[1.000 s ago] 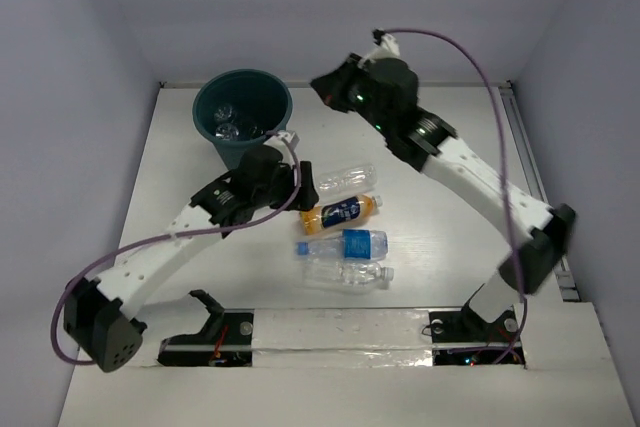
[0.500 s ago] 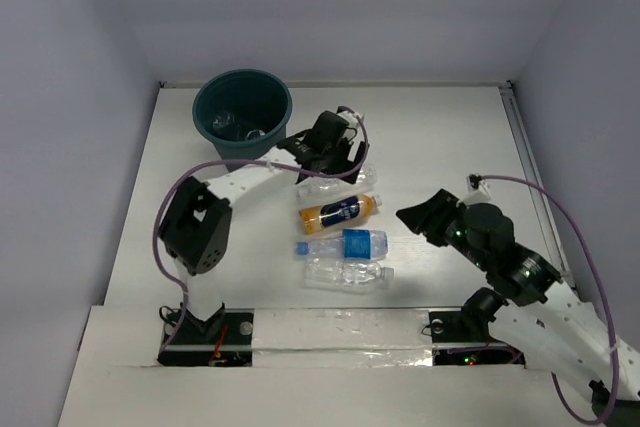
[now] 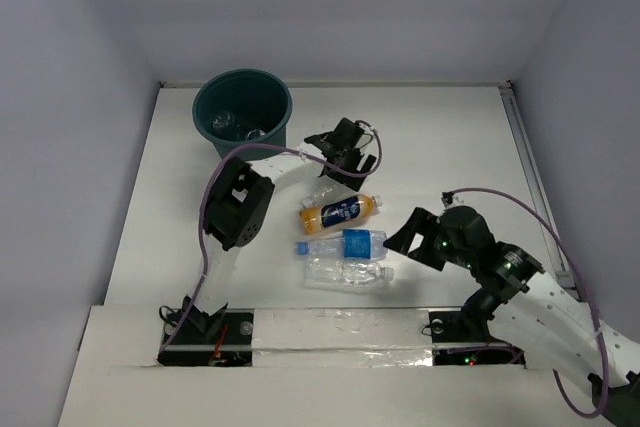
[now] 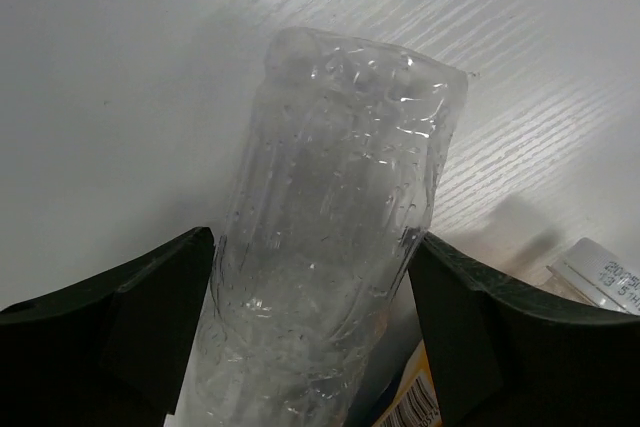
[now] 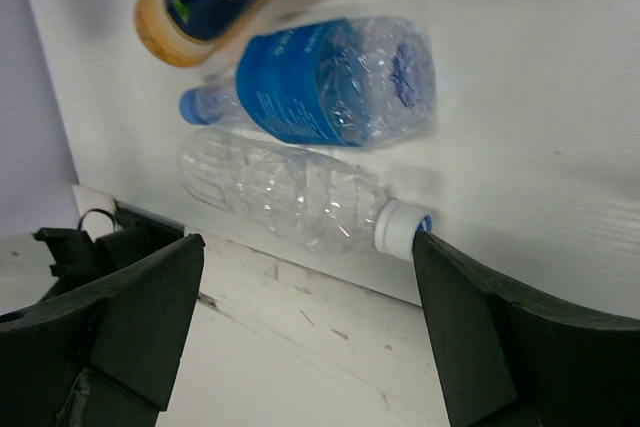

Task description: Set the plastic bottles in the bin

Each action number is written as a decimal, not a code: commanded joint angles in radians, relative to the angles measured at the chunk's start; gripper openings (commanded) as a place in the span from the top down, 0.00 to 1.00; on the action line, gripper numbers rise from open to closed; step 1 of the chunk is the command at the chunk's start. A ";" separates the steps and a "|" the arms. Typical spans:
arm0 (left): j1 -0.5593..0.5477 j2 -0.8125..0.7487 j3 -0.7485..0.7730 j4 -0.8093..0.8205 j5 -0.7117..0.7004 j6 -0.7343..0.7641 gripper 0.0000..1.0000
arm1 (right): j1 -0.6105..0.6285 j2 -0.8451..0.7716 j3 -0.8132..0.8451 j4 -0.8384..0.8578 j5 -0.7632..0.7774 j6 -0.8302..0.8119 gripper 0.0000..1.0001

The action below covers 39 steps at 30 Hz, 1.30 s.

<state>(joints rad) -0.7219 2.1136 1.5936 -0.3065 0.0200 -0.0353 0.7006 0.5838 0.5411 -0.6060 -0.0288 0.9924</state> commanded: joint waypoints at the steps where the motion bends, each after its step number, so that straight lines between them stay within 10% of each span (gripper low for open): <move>1: 0.013 -0.023 0.002 0.000 -0.011 0.003 0.26 | 0.002 0.024 -0.026 0.002 -0.105 -0.011 0.09; 14: 0.033 -0.167 -0.072 0.015 -0.066 -0.012 0.63 | 0.080 0.359 0.190 0.063 -0.258 -0.420 0.08; 20: 0.042 -0.296 0.005 -0.048 -0.098 -0.031 0.65 | 0.102 0.479 0.321 0.100 -0.253 -0.624 0.48; 31: 0.188 -0.543 0.252 -0.128 -0.072 -0.161 0.65 | 0.313 0.777 0.474 0.094 -0.181 -0.813 0.13; 39: 0.475 -0.646 0.224 -0.053 -0.103 -0.250 0.65 | 0.349 0.893 0.545 0.049 -0.138 -0.844 0.09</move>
<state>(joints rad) -0.3134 1.4876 1.8328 -0.3973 -0.0639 -0.2317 1.0374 1.4437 1.0286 -0.5461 -0.2012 0.1890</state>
